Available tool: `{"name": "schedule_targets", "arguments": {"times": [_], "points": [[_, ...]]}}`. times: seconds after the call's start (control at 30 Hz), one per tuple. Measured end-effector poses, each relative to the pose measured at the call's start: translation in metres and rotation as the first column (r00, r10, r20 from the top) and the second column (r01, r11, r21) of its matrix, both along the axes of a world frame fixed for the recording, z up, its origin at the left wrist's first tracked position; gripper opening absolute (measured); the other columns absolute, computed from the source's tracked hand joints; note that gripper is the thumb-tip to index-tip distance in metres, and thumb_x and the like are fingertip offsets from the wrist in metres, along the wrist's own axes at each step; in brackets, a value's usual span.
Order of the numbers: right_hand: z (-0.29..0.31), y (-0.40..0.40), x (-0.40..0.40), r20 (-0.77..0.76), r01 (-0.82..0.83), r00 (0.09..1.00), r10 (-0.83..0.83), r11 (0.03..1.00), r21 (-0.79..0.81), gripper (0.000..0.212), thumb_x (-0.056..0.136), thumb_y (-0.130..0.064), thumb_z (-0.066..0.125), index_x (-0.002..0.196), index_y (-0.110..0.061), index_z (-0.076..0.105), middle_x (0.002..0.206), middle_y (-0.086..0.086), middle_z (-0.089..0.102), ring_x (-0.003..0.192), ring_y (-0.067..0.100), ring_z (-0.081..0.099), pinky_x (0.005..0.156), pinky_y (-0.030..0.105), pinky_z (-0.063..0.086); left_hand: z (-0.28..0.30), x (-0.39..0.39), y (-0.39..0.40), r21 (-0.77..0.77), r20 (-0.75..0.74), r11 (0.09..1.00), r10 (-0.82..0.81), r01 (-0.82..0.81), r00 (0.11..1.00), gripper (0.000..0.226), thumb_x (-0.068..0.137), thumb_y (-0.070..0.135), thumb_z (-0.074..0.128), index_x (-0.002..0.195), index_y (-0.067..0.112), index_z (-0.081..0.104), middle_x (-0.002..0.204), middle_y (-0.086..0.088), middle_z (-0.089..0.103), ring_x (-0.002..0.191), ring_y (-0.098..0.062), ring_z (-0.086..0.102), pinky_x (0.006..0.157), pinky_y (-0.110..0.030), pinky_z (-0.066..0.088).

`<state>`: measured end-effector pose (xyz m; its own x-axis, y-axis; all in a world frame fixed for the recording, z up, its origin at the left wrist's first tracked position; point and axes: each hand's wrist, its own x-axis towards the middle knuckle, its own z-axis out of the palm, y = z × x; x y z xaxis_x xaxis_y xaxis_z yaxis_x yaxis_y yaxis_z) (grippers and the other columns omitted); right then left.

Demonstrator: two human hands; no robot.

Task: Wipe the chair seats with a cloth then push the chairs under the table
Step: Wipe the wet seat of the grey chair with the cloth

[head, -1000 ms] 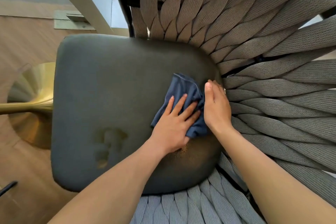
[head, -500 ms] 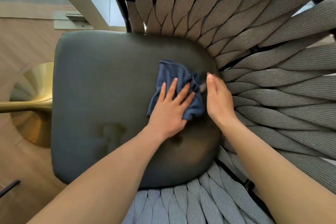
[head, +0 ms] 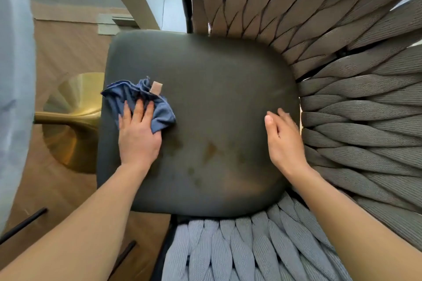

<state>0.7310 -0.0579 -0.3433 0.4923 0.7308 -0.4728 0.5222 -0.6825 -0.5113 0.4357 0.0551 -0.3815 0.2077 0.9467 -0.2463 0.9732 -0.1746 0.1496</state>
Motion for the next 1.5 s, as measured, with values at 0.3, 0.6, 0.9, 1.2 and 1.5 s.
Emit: {"name": "schedule_targets", "arguments": {"times": [0.3,0.6,0.9,1.2,1.5], "points": [[-0.003,0.002,-0.013,0.007,0.023,1.000,-0.023,0.999,-0.050,0.049,0.103,-0.039,0.031,0.142,-0.015,0.048,0.160,0.008,0.023,0.149,0.022,0.011,0.118,0.032,0.009,0.002,0.042,-0.034,-0.061,-0.013,0.952,0.301,-0.302,0.953,0.065,0.089,0.031,0.047,0.150,0.015,0.033,0.158,-0.012,0.025,0.143,-0.047,0.016,0.116,-0.058,0.011],[-0.004,0.001,-0.015,0.010,0.025,1.000,-0.025,0.998,-0.060,0.049,0.103,-0.040,0.031,0.142,-0.016,0.047,0.161,0.006,0.021,0.150,0.021,0.009,0.118,0.033,0.009,-0.001,-0.032,-0.073,-0.090,0.009,0.965,-0.245,0.245,0.969,0.061,0.083,0.031,0.042,0.141,0.014,0.048,0.149,-0.012,0.043,0.143,-0.040,0.025,0.114,-0.061,0.023],[-0.008,0.001,-0.016,0.034,0.024,0.999,-0.021,0.998,-0.066,0.050,0.103,-0.042,0.030,0.143,-0.017,0.046,0.161,0.003,0.021,0.150,0.019,0.008,0.118,0.032,0.009,-0.005,0.035,-0.057,-0.067,0.021,0.968,-0.242,0.243,0.970,0.067,0.083,0.036,0.040,0.147,0.016,0.040,0.156,-0.009,0.033,0.144,-0.045,0.018,0.115,-0.064,0.017],[-0.008,0.002,-0.017,0.033,0.040,0.999,-0.038,0.998,-0.054,0.049,0.103,-0.041,0.030,0.142,-0.016,0.048,0.161,0.004,0.022,0.150,0.020,0.009,0.118,0.033,0.009,0.005,-0.010,-0.047,-0.053,-0.020,0.996,0.065,-0.066,0.998,0.064,0.087,0.028,0.045,0.149,0.014,0.036,0.157,-0.010,0.029,0.146,-0.042,0.015,0.119,-0.056,0.011],[-0.002,-0.003,-0.014,0.031,0.007,0.999,-0.006,0.999,-0.038,0.050,0.103,-0.040,0.032,0.143,-0.015,0.047,0.160,0.007,0.023,0.149,0.022,0.012,0.118,0.033,0.011,-0.002,0.060,-0.071,-0.076,0.120,0.850,-0.511,0.521,0.851,0.064,0.081,0.037,0.045,0.141,0.019,0.049,0.151,-0.006,0.041,0.144,-0.039,0.025,0.115,-0.060,0.021]]}}
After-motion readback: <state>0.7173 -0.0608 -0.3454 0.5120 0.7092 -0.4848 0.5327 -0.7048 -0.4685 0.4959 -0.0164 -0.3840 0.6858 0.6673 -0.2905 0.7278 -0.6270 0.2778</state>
